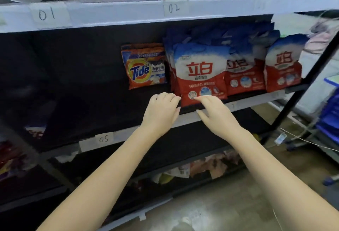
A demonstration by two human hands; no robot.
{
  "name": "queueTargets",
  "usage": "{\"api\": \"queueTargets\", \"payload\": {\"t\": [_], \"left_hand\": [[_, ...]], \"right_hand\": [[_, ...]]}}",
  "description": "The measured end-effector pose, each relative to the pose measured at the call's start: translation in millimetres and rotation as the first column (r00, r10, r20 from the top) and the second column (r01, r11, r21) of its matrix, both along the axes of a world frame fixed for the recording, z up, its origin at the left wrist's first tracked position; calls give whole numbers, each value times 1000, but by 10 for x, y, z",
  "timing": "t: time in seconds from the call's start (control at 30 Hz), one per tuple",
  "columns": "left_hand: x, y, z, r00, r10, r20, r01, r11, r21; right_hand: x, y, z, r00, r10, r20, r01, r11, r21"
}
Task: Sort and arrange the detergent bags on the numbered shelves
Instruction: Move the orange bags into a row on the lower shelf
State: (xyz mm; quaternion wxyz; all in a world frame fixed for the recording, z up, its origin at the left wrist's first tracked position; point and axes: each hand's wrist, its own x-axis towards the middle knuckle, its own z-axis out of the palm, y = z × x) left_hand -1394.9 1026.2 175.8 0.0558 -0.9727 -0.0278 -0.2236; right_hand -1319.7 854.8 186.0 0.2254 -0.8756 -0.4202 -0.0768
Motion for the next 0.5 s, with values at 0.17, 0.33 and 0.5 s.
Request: {"api": "queueTargets", "payload": {"t": [0.17,0.33,0.5], "left_hand": [[225,-392,888,930,-184,320,160,982,99],[656,-532,1708,867,-253,428,208,966,150],[1274,-538,2260,873,-208,441,157,976,149]], "right_hand": [[222,-550,854,975,-129,180,112,988,102],[734,-788,1576,940,-217,262,166,964,206],[1468,-825,1981,939,-232,253,170,955,243]]}}
